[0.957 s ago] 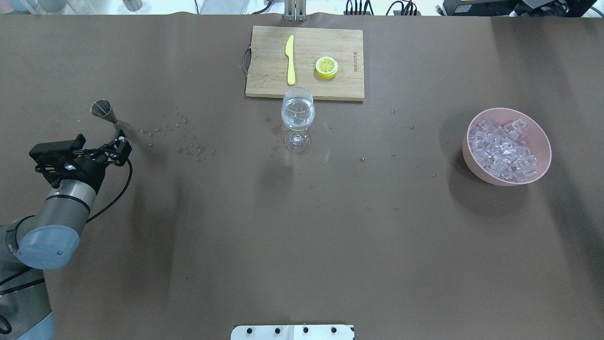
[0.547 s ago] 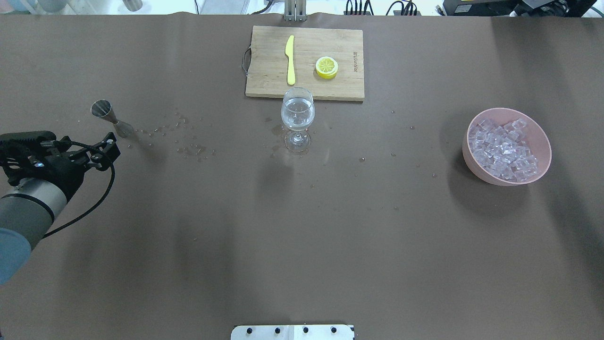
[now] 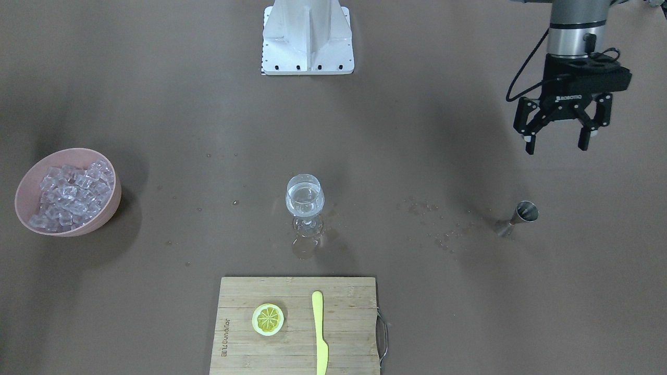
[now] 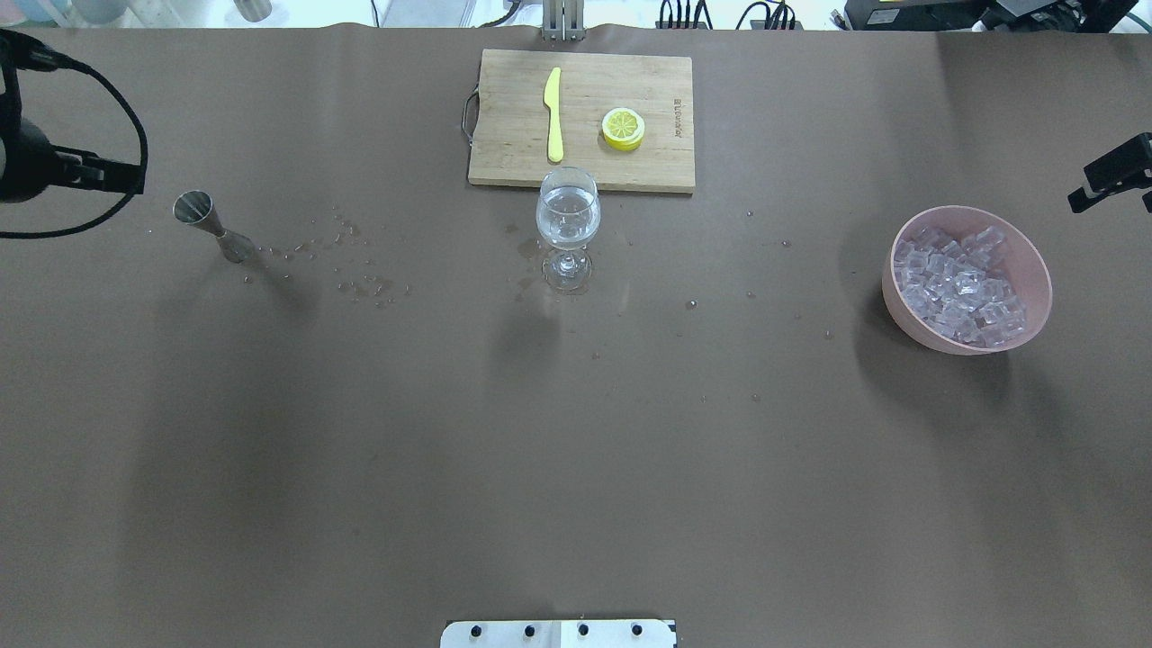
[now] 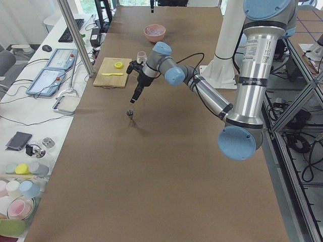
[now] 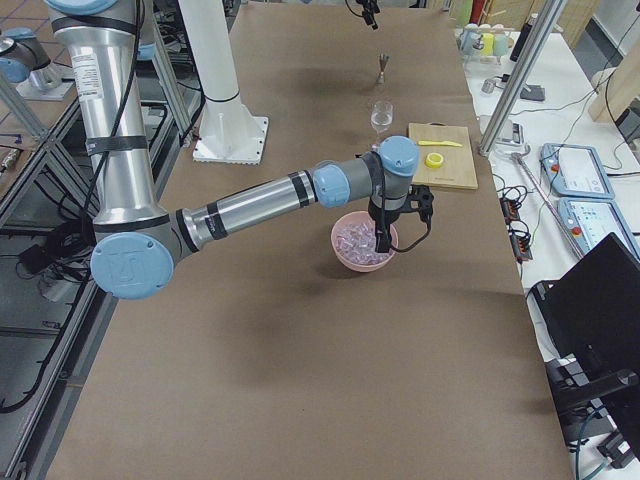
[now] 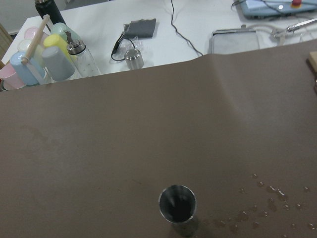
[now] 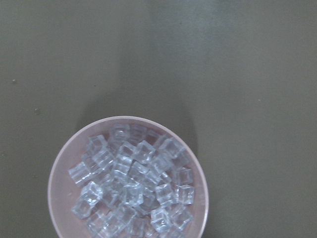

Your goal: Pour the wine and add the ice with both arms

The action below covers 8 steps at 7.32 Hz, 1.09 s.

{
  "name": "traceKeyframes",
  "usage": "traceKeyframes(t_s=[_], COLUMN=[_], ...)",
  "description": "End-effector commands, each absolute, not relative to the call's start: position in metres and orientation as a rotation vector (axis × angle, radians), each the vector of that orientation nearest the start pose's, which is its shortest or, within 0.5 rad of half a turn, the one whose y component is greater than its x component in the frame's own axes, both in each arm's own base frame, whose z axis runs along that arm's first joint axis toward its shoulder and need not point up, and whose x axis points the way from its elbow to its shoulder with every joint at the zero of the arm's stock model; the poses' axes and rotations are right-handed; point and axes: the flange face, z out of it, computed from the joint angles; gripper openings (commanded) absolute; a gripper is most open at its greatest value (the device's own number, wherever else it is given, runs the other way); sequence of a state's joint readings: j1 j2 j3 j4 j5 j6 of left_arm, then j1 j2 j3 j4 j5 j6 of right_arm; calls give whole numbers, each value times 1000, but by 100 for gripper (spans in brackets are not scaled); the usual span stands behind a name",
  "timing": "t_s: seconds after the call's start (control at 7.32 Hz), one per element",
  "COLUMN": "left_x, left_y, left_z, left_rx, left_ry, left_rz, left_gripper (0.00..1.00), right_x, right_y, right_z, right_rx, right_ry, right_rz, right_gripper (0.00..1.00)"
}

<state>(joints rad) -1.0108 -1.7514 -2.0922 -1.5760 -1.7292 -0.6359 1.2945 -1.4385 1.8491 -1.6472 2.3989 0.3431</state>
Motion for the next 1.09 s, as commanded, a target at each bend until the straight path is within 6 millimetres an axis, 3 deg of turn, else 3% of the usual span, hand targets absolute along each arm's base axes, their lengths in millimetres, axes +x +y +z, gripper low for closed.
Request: traceKeyframes(t_s=[0.0, 0.14, 0.27, 0.55, 0.68, 0.82, 0.96], left_x=[96, 40, 3, -12, -15, -12, -10], left_y=[-560, -578, -589, -617, -612, -611, -628], left_z=[354, 383, 419, 470, 498, 508, 499], left_rx=[365, 369, 358, 255, 198, 172, 131], left_ry=[544, 510, 475, 487, 519, 525, 535], left_rz=[120, 199, 284, 293, 279, 268, 127], left_gripper=[98, 98, 98, 98, 98, 98, 98], right_x=[-139, -166, -183, -192, -194, -195, -202], right_y=[-524, -526, -522, -527, -529, -530, -545], right_z=[432, 424, 426, 435, 441, 444, 435], right_rx=[63, 67, 63, 70, 58, 49, 41], right_ry=[-839, -815, -785, -732, -727, -725, -729], right_rz=[-132, -159, -172, -174, -169, -166, -117], right_gripper=[100, 100, 100, 100, 100, 100, 100])
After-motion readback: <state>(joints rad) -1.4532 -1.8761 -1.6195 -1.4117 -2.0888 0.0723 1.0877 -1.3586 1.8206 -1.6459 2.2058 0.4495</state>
